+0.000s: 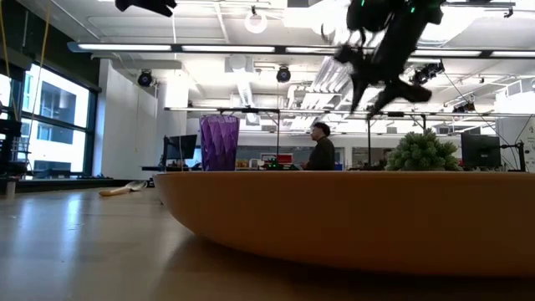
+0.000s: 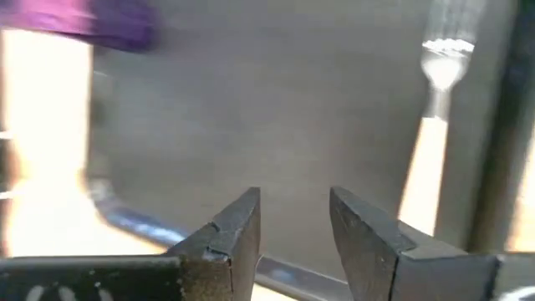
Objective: Pick and place plate/cup/fork/spoon on tray
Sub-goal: Put the orange plate to the left of the orange fork on the black serving tray
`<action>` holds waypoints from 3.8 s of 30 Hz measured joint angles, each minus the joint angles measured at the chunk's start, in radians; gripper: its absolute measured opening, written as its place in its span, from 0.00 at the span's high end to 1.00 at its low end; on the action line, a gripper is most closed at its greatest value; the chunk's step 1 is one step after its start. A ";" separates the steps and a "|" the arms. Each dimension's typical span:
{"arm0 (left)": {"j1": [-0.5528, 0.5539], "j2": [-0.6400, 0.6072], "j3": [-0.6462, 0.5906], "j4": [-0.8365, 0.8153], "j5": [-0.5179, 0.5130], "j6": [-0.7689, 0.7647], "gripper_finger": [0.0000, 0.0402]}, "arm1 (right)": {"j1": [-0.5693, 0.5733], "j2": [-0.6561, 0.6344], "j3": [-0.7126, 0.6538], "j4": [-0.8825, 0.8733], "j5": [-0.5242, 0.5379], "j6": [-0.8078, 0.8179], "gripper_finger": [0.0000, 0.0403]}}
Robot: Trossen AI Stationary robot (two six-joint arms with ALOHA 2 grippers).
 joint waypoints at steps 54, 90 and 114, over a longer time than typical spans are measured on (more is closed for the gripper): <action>-0.505 0.798 0.001 0.226 0.041 -0.968 0.67 | 0.214 -0.387 0.000 0.635 -0.216 -0.403 0.66; -0.549 0.940 0.000 0.316 0.087 -1.026 0.67 | 0.214 -0.387 0.000 0.517 -0.202 -0.420 0.66; -0.549 1.032 -0.001 0.382 0.139 -1.026 0.67 | 0.214 -0.387 0.000 0.506 -0.202 -0.419 0.66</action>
